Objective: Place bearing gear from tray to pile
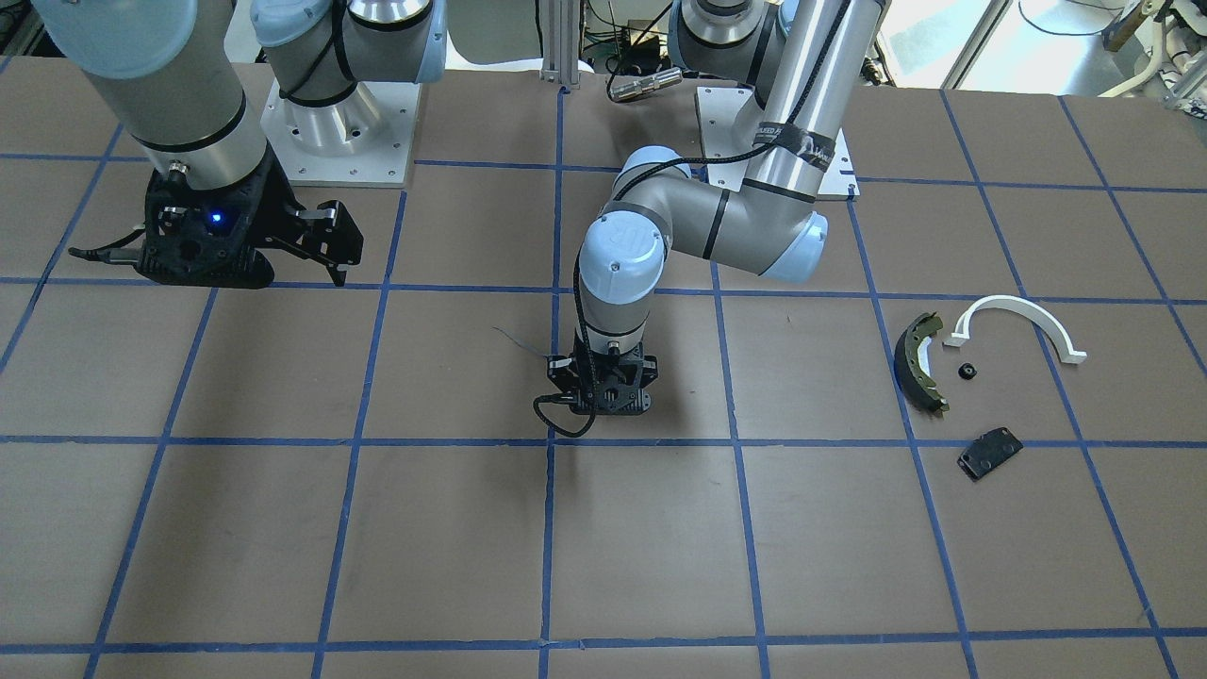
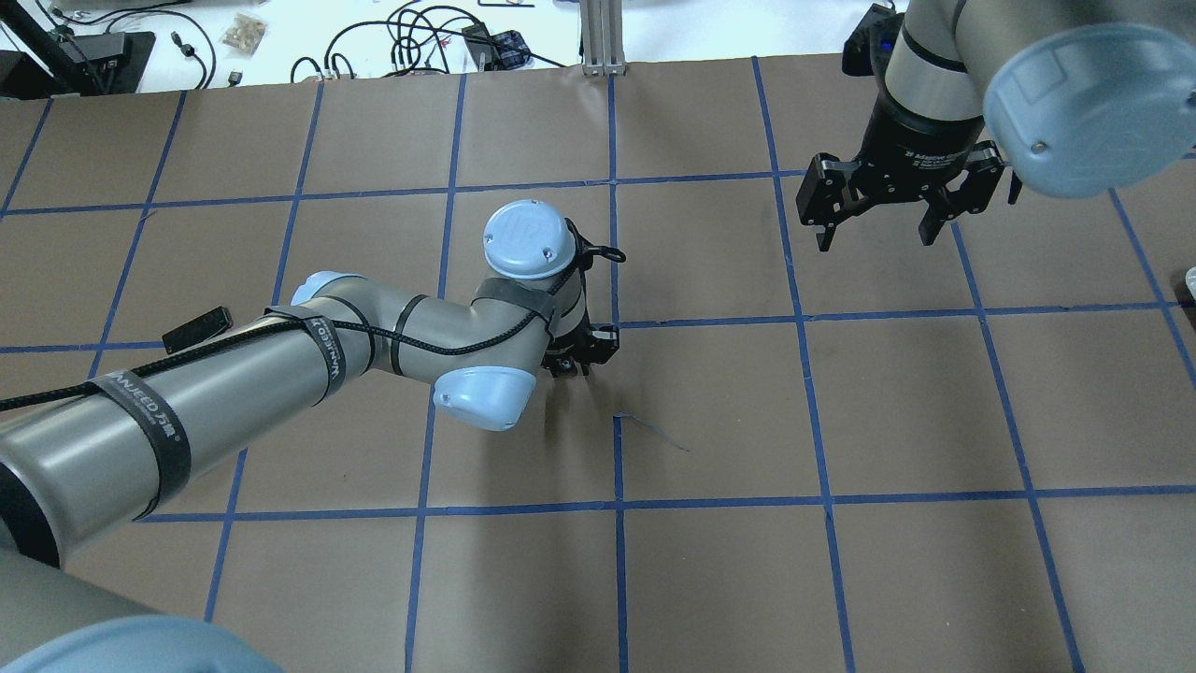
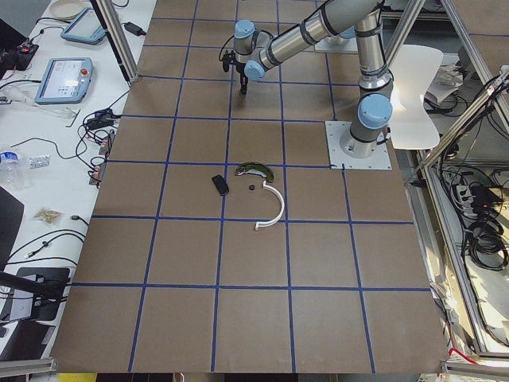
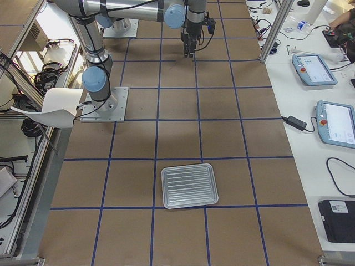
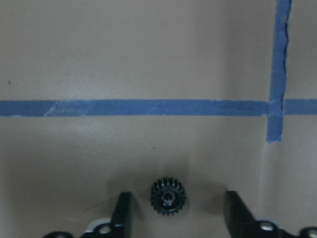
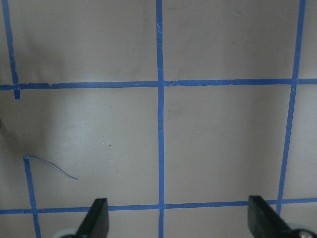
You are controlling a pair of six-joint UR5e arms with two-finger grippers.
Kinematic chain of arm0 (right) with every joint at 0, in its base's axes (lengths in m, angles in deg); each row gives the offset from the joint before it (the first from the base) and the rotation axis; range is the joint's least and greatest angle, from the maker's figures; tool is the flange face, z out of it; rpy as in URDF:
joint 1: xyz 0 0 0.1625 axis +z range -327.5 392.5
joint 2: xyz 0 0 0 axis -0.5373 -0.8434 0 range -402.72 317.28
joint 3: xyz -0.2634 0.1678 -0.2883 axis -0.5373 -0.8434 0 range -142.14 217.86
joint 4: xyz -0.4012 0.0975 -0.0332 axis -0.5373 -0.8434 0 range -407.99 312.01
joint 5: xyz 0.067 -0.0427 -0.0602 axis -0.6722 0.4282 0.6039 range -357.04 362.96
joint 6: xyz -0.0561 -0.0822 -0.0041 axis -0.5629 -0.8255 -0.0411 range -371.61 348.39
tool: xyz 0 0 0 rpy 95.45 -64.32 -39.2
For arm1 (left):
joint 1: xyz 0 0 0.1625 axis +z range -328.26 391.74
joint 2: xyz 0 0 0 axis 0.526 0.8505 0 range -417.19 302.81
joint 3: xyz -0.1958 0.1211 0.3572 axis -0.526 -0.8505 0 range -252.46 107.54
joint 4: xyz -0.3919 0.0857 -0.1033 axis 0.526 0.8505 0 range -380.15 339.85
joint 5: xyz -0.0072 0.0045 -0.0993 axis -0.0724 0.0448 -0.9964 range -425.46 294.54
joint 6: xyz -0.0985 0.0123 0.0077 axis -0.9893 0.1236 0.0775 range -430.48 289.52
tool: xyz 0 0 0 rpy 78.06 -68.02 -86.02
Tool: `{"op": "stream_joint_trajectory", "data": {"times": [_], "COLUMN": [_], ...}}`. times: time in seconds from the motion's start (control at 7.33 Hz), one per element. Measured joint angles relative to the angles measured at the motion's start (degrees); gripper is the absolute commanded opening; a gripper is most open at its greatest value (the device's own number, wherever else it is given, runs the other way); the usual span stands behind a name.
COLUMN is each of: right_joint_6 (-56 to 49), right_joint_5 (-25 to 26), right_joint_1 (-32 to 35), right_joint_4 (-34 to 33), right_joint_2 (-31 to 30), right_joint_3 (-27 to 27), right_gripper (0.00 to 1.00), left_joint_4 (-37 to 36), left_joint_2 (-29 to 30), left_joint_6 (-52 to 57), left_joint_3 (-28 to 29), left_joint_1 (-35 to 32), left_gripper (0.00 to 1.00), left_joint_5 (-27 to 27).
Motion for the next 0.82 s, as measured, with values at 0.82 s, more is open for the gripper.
{"op": "stream_joint_trajectory", "data": {"times": [0.82], "right_joint_6": [0.0], "right_joint_5": [-0.4], "right_joint_1": [0.0], "right_joint_4": [-0.2], "right_joint_2": [-0.5], "right_joint_3": [0.1], "right_gripper": [1.0], "left_joint_4": [10.8], "left_joint_2": [-8.3], "left_joint_6": [4.8], "left_joint_3": [-0.3], "left_joint_1": [9.5], "left_gripper": [0.0], "left_joint_5": [0.4]}}
